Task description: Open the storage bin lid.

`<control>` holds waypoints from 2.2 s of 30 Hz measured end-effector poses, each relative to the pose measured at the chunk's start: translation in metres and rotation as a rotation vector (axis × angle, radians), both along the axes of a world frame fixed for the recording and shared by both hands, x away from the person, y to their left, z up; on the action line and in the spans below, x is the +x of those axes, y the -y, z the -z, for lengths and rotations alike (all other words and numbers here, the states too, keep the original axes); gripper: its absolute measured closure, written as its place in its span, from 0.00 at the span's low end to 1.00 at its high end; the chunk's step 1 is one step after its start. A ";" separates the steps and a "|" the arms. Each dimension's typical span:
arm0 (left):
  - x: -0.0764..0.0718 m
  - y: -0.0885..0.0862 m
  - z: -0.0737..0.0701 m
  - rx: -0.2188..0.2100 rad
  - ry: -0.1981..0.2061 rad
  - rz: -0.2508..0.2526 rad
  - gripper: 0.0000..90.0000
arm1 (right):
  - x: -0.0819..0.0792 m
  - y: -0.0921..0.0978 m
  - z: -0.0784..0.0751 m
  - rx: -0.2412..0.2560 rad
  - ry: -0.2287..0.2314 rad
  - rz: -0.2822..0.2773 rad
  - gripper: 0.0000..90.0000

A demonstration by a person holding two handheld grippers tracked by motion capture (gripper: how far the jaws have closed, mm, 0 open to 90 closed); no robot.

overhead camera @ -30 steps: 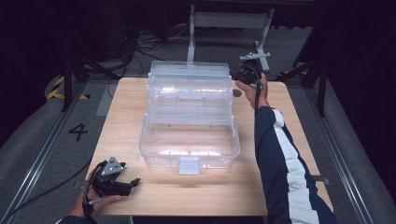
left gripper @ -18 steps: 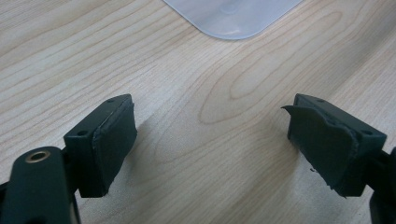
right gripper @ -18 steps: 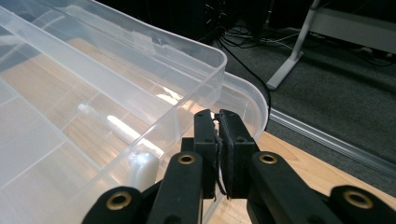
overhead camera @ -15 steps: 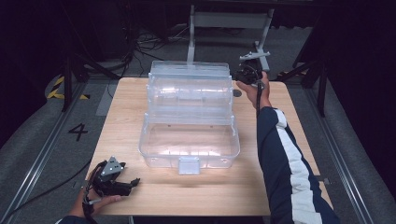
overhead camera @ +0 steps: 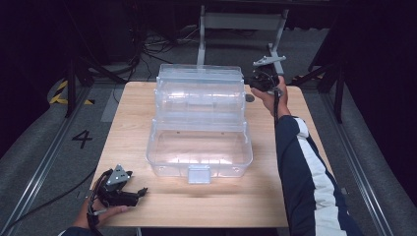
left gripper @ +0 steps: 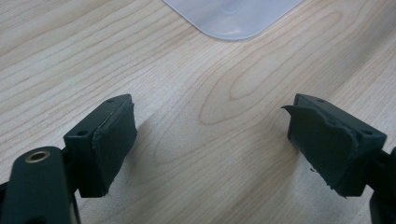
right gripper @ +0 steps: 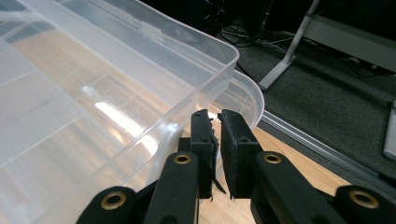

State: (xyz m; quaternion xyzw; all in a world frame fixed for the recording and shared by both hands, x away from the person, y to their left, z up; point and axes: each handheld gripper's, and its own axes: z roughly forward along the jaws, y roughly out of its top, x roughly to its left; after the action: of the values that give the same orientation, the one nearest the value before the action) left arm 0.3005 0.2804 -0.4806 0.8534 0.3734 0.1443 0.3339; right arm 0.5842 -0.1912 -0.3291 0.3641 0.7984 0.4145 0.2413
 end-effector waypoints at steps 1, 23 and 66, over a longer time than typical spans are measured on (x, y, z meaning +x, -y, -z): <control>0.000 0.000 0.000 0.001 0.001 0.001 0.18 | -0.002 0.001 -0.001 -0.003 0.005 -0.005 0.93; 0.000 0.000 0.000 0.000 0.004 -0.004 0.18 | -0.050 0.014 -0.015 -0.097 0.082 -0.085 0.85; 0.000 0.001 0.000 -0.003 0.002 -0.007 0.17 | -0.138 0.056 0.014 -0.159 0.115 -0.116 0.64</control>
State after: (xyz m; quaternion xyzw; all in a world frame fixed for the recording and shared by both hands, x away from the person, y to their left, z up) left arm 0.3003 0.2795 -0.4811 0.8515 0.3760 0.1460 0.3350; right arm 0.4463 -0.2475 -0.3428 0.2725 0.8332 0.3836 0.2905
